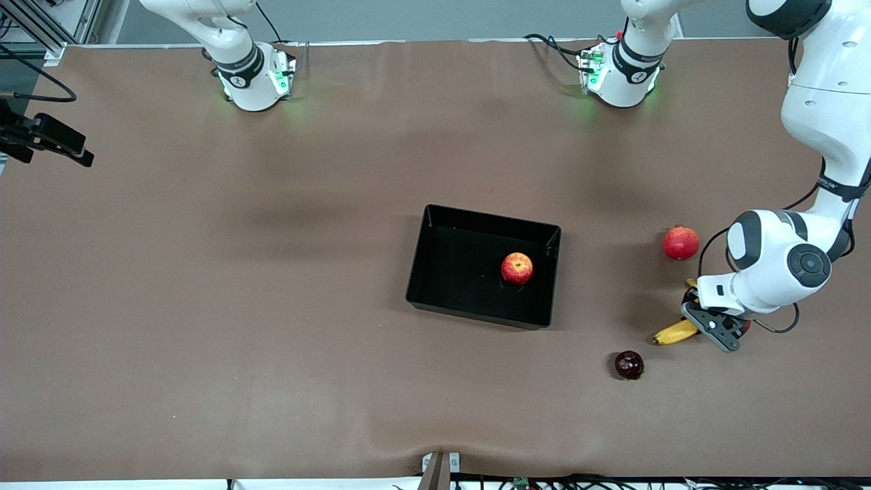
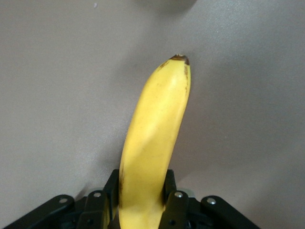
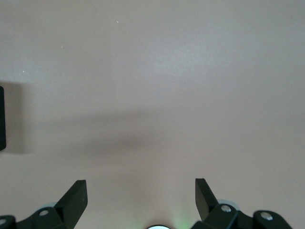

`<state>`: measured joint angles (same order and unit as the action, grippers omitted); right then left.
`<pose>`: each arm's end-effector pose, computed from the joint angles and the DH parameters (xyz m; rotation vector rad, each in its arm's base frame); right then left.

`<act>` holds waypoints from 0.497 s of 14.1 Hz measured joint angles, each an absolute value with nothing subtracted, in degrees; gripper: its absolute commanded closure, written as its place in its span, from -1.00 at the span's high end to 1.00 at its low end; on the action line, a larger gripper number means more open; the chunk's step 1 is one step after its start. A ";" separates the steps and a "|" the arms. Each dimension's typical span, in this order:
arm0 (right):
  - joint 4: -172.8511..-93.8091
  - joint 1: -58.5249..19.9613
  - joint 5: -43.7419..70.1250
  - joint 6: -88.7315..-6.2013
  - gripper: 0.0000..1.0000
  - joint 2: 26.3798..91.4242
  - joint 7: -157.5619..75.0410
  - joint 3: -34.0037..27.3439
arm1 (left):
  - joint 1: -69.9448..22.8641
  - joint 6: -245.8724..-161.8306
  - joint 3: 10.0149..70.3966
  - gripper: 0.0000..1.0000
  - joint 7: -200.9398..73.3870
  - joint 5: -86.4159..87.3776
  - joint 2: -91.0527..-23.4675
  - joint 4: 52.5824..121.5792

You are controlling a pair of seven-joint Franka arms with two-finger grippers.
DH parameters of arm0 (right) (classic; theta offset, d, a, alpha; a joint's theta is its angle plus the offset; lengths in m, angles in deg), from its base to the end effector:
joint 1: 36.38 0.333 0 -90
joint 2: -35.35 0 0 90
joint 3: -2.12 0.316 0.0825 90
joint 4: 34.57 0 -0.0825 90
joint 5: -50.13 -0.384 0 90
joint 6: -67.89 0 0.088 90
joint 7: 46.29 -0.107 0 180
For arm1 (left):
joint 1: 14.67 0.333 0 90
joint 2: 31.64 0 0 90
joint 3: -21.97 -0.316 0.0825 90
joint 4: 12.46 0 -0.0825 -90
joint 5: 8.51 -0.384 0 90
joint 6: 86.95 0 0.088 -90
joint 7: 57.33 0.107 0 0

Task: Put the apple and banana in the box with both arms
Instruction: 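Lift the banana with the left gripper toward the tray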

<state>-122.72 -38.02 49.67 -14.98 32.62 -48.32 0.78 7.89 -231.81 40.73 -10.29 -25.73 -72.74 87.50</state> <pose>0.5260 -0.0268 0.6547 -3.1284 0.1355 0.0696 0.6721 0.0627 0.1909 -2.7945 1.3570 -0.1808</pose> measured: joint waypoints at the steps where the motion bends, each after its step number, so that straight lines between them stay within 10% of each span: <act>1: -122.72 -38.02 49.67 -14.98 1.00 32.62 -48.32 0.78 | 7.89 -231.81 40.77 -1.00 -10.29 -25.73 -72.72 87.45; 7: -122.72 -38.01 49.67 -15.04 1.00 32.62 -48.32 0.78 | 7.60 -222.68 42.84 -1.00 -10.29 -25.87 -66.77 85.76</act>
